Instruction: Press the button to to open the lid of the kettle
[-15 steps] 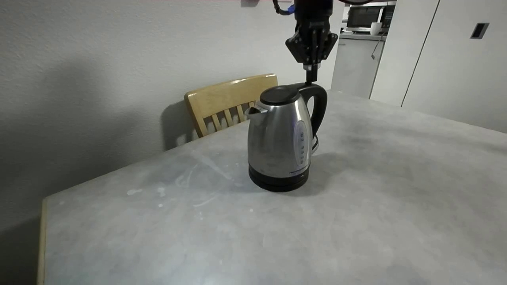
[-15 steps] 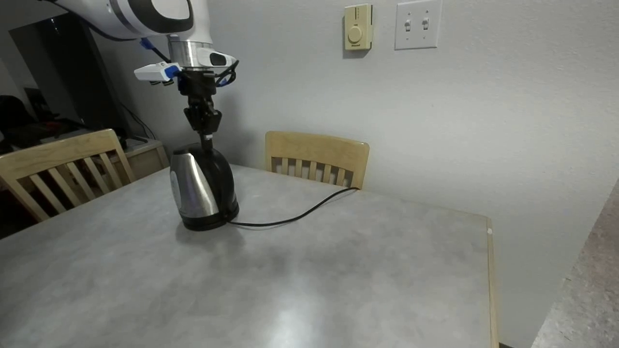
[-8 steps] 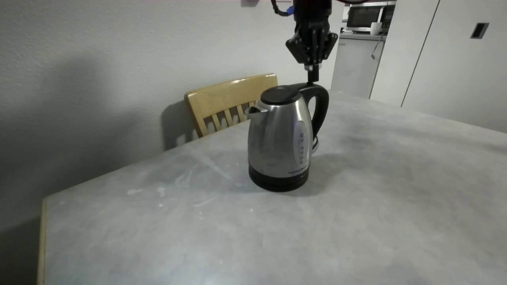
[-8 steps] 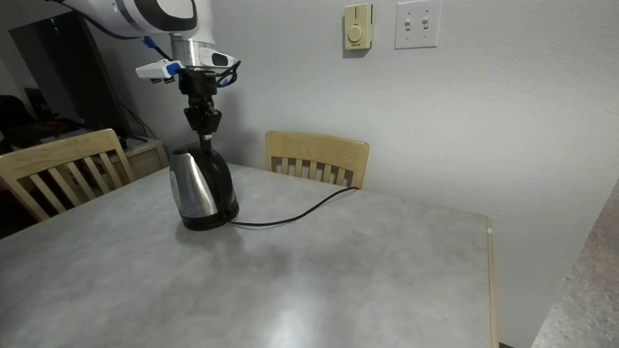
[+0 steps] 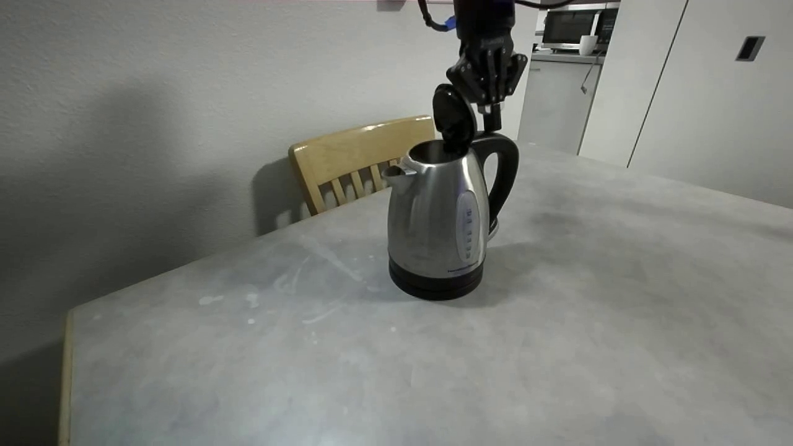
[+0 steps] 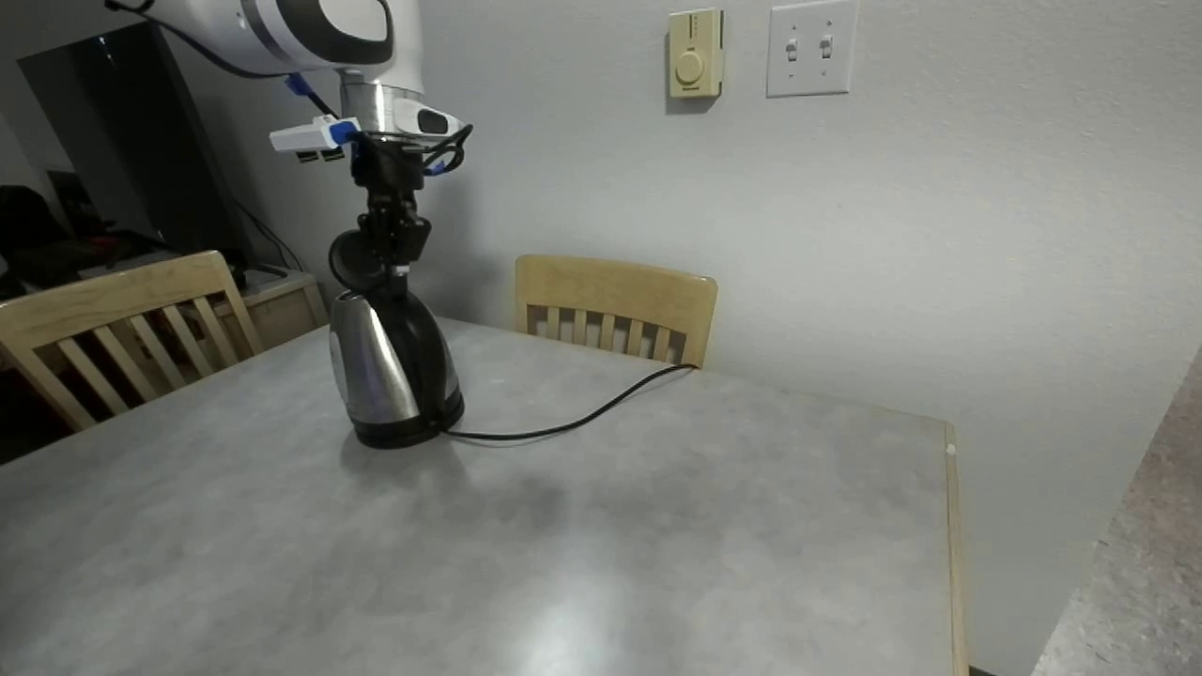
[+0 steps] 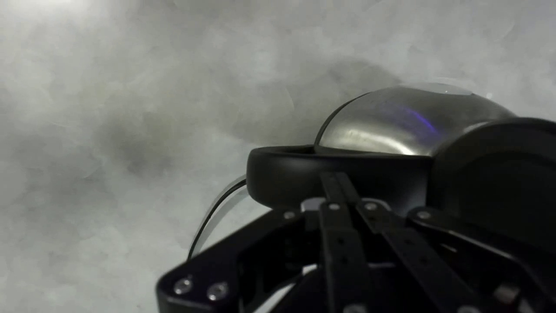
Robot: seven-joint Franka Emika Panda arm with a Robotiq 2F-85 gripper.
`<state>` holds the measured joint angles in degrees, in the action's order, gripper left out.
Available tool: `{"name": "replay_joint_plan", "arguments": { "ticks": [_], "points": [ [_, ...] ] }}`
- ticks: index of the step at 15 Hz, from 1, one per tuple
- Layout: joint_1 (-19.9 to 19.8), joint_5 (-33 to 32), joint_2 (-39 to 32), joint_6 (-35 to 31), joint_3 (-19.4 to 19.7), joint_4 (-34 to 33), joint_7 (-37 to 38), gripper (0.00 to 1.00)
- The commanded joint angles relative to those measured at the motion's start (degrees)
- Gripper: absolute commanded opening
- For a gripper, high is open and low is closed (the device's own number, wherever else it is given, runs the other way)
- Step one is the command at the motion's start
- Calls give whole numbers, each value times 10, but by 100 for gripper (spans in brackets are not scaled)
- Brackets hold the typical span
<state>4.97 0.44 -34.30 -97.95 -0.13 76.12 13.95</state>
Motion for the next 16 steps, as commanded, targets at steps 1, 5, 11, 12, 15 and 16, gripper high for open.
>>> {"name": "replay_joint_plan", "arguments": {
  "ticks": [1, 5, 11, 12, 15, 16],
  "points": [
    [-1, 7, -28, 12, -5, -18, -12, 0],
    [2, 9, 2, -2, -5, 1, -2, 0],
    [18, -7, 49, -16, -1, 27, 14, 0],
    [21, -9, 56, -15, -1, 30, 19, 0],
    [29, -13, 83, -12, -1, 44, 34, 0],
    [30, -14, 90, -14, -1, 47, 38, 0]
  ]
}}
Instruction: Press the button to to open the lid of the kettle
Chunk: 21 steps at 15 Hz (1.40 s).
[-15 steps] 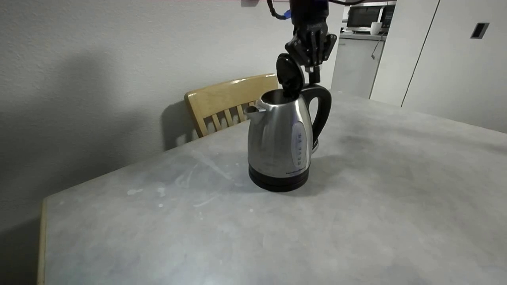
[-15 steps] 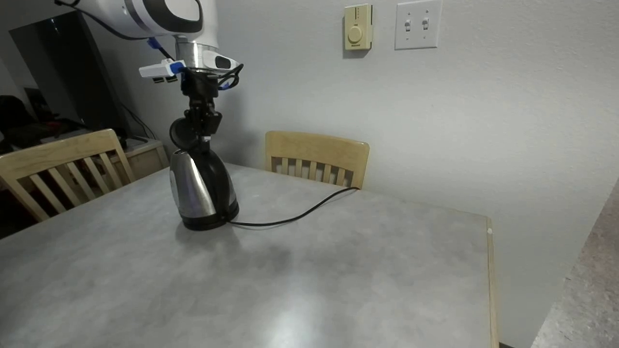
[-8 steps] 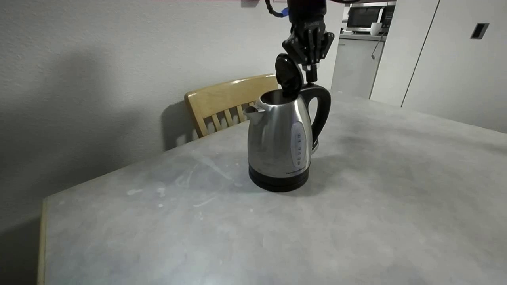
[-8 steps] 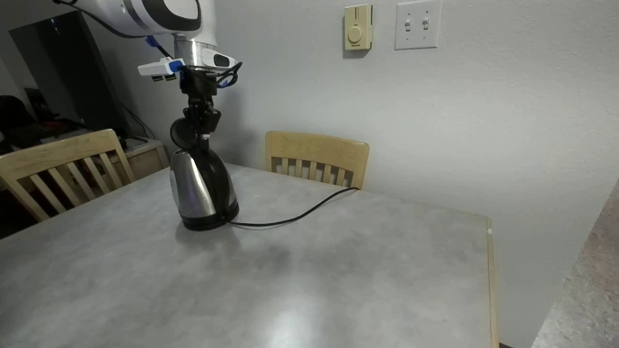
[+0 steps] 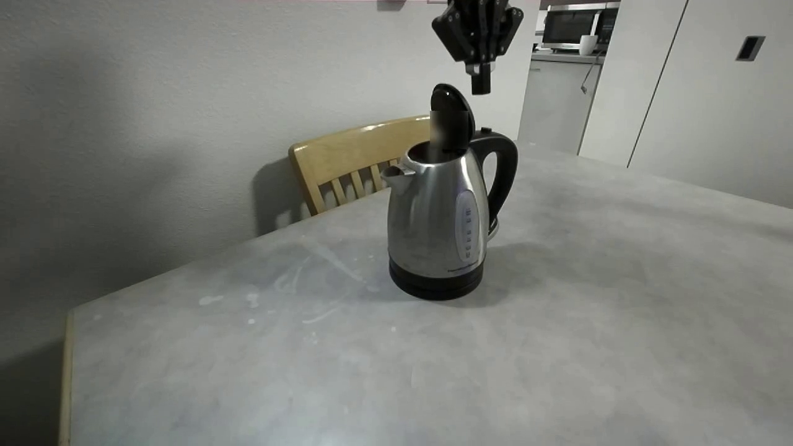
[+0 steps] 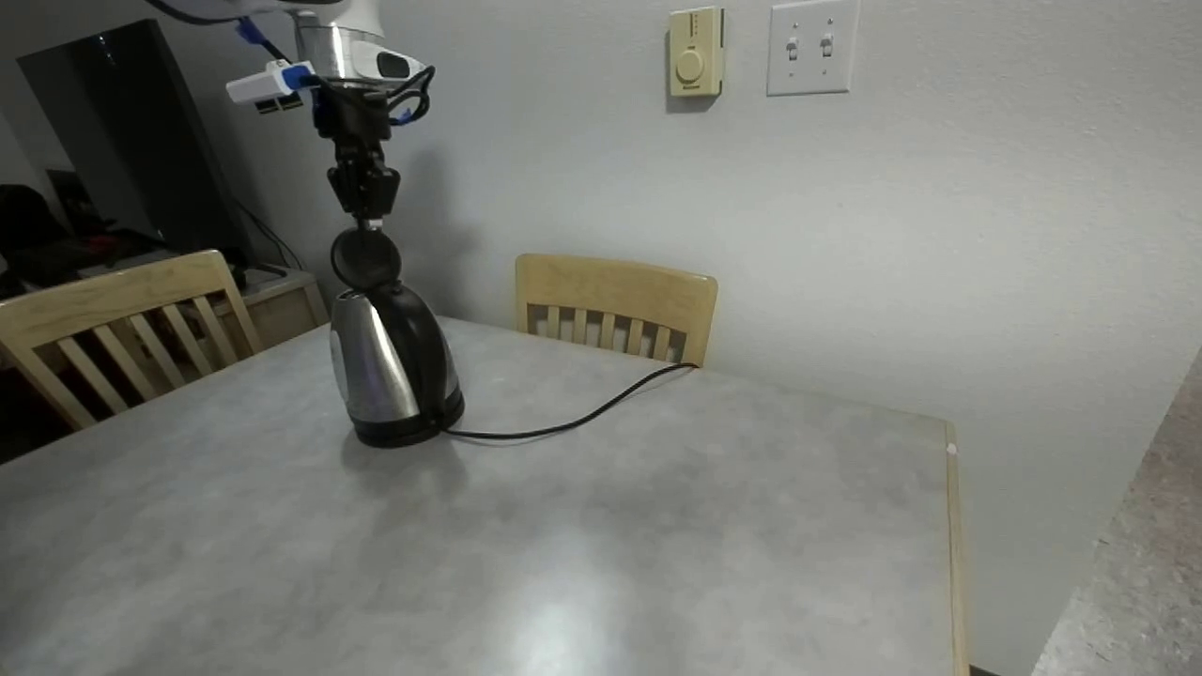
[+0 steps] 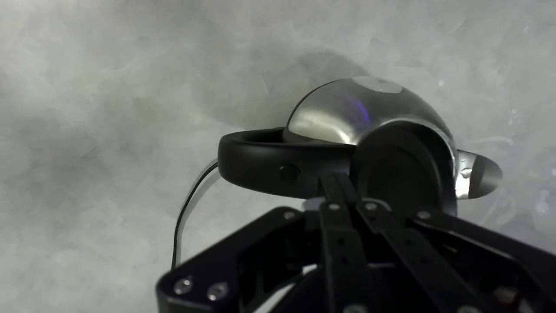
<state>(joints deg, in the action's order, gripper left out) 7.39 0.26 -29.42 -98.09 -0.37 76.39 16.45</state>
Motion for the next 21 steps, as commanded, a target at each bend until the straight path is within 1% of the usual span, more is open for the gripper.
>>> {"name": "replay_joint_plan", "arguments": {
  "ticks": [1, 7, 11, 12, 13, 15, 16, 21],
  "points": [
    [8, -12, 50, -12, 1, 50, 17, 0],
    [7, -10, 78, -15, -1, 68, 22, 0],
    [6, -9, 82, -16, -1, 74, 23, 0],
    [6, -9, 83, -15, -1, 75, 25, 6],
    [6, -8, 83, -17, -1, 77, 27, 28],
    [4, -2, 86, -18, -2, 81, 30, 32],
    [4, 2, 87, -20, -3, 82, 32, 37],
    [3, 20, 87, -35, -3, 85, 68, 73]
  ]
}}
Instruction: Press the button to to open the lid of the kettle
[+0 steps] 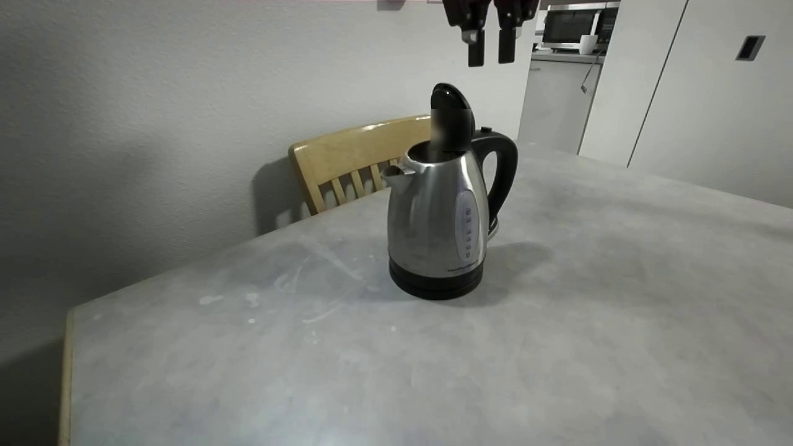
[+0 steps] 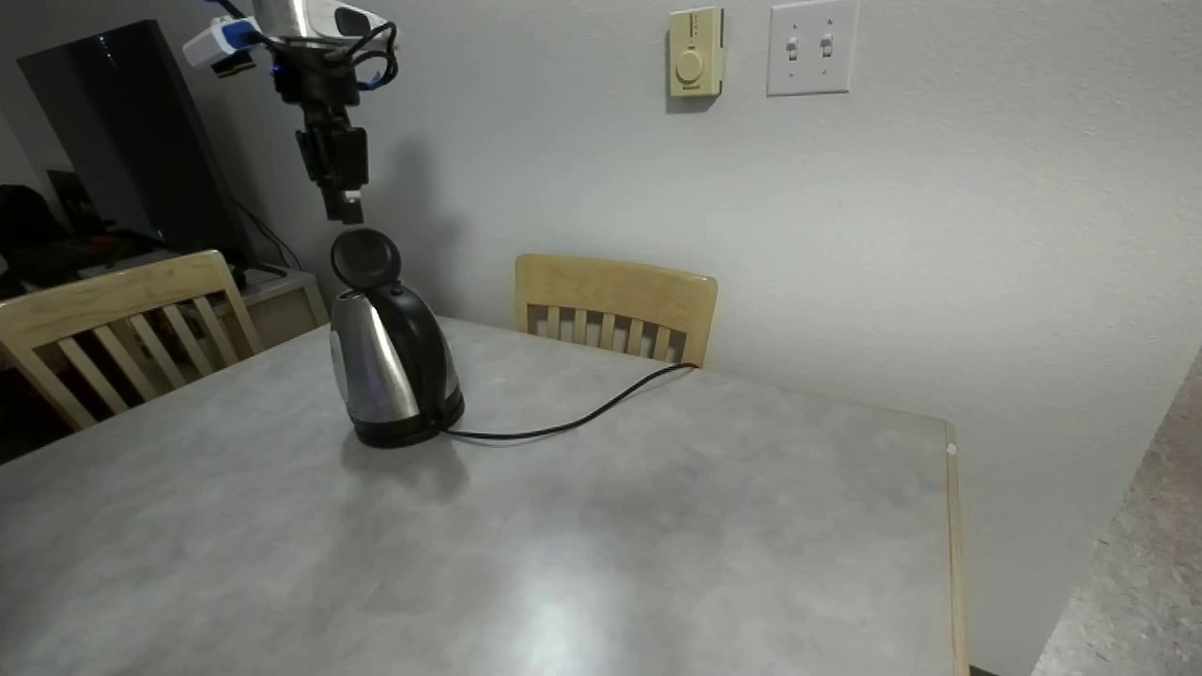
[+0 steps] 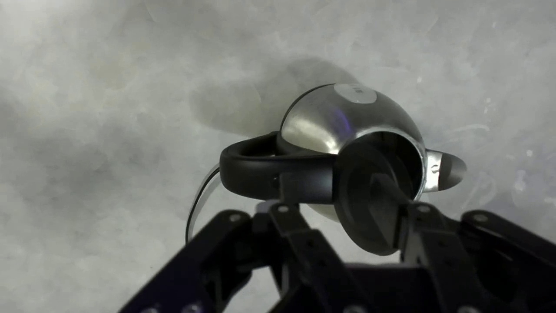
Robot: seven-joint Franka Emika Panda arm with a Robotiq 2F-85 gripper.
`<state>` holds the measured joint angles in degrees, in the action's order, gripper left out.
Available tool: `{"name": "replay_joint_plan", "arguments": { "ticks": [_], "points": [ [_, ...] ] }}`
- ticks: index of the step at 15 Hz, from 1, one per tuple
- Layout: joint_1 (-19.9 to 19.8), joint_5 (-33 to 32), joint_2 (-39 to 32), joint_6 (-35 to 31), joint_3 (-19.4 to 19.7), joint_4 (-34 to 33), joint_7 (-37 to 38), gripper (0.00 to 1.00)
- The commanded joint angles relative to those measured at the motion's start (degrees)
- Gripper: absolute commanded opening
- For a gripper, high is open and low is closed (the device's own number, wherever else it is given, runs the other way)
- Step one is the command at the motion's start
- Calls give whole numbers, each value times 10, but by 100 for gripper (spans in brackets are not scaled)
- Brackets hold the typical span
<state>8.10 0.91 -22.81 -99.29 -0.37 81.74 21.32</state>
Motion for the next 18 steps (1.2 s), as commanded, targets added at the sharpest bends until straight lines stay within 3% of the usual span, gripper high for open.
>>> {"name": "replay_joint_plan", "arguments": {
  "ticks": [1, 4, 5, 13, 14, 18],
  "points": [
    [-4, 16, 22, -27, -3, 33, 27, 79],
    [-4, 23, 22, -41, -2, 35, 44, 99],
    [-4, 25, 22, -44, -2, 36, 48, 100],
    [-4, 33, 25, -70, -2, 49, 61, 100],
    [-1, 22, 0, -47, -1, 11, 56, 100],
    [-1, 22, -1, -48, -1, 11, 56, 100]
  ]
}}
